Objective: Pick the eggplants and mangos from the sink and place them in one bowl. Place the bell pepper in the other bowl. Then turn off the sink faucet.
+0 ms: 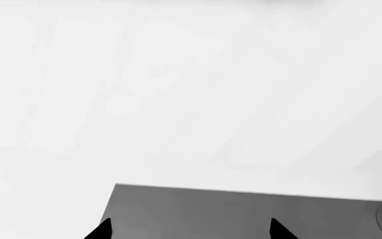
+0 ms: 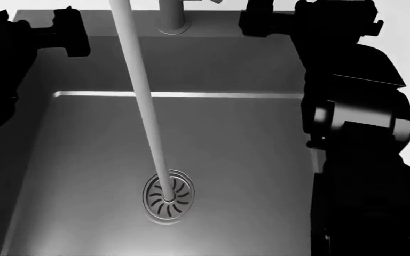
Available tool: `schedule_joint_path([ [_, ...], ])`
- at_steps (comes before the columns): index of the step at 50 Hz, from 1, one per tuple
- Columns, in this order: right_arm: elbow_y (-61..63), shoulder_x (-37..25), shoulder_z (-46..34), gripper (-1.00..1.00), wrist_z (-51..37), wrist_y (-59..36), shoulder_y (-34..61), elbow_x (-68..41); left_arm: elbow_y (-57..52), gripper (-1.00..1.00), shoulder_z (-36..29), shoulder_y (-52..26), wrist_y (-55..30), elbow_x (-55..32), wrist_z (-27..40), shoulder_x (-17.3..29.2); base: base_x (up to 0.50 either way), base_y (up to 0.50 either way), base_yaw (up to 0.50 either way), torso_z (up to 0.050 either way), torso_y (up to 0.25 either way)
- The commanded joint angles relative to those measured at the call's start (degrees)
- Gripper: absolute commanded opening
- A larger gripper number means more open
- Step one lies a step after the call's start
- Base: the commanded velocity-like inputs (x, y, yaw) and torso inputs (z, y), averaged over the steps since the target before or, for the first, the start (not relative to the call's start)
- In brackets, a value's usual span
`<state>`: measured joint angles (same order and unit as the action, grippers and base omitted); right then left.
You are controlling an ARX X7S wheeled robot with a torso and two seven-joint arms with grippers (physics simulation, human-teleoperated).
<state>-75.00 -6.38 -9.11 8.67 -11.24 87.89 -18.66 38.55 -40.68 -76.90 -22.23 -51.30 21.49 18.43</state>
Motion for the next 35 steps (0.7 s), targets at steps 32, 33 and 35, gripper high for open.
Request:
schedule_joint_path([
  [32, 0.08, 1.79, 8.07, 1.0, 1.71, 2.63, -1.18, 12.98, -0.46, 1.0, 0.63, 0.86, -0.08, -0.72, -0.58, 0.01, 0.04, 0.0, 0.0, 0.0, 0.0],
  [33, 0.07, 1.85, 8.25, 1.0, 1.81, 2.63, -1.13, 13.06, -0.37, 1.0, 0.65, 0.87, -0.02, -0.71, -0.63, 0.02, 0.0, 0.0, 0.0, 0.0, 0.0],
  [35, 0.07, 1.95, 8.53, 1.0, 2.03, 2.68, -0.88, 13.26, -0.1, 1.0, 0.66, 0.87, 0.03, -0.69, -0.75, 0.04, 0.0, 0.0, 0.0, 0.0, 0.0],
])
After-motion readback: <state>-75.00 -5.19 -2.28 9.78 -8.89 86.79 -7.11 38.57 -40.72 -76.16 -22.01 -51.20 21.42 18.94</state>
